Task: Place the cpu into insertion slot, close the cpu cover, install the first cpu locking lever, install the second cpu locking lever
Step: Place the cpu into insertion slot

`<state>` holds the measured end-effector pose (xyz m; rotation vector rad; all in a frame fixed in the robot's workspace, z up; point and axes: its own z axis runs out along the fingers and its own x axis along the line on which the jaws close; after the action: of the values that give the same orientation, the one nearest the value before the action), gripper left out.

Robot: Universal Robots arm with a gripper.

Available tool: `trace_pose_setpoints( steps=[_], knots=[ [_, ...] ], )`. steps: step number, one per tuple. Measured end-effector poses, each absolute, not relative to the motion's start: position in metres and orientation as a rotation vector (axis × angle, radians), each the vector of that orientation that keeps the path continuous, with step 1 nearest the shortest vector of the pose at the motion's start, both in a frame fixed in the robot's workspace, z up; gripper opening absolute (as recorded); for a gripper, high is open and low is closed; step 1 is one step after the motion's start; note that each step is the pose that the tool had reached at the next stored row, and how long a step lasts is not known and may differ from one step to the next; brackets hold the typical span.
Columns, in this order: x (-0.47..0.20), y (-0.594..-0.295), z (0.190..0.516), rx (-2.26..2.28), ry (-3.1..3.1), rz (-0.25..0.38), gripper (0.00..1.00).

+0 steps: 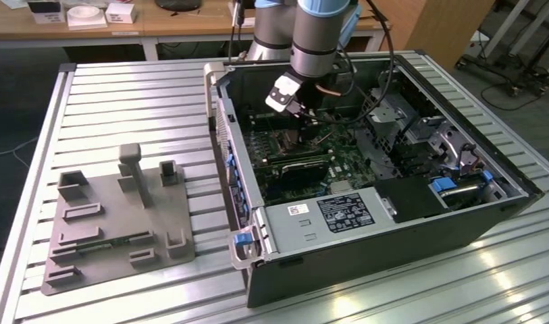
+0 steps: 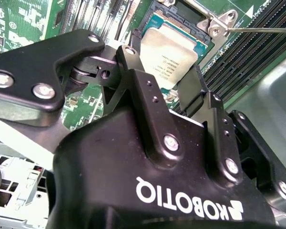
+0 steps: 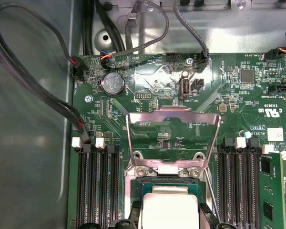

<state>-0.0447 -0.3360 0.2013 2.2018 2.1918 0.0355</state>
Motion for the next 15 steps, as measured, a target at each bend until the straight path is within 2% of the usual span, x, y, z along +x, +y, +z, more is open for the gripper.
trace_pose_setpoints(
  steps=[15],
  knots=[
    [-0.0450, -0.3360, 0.1974, 2.203, 2.190, 0.035, 0.54]
  ],
)
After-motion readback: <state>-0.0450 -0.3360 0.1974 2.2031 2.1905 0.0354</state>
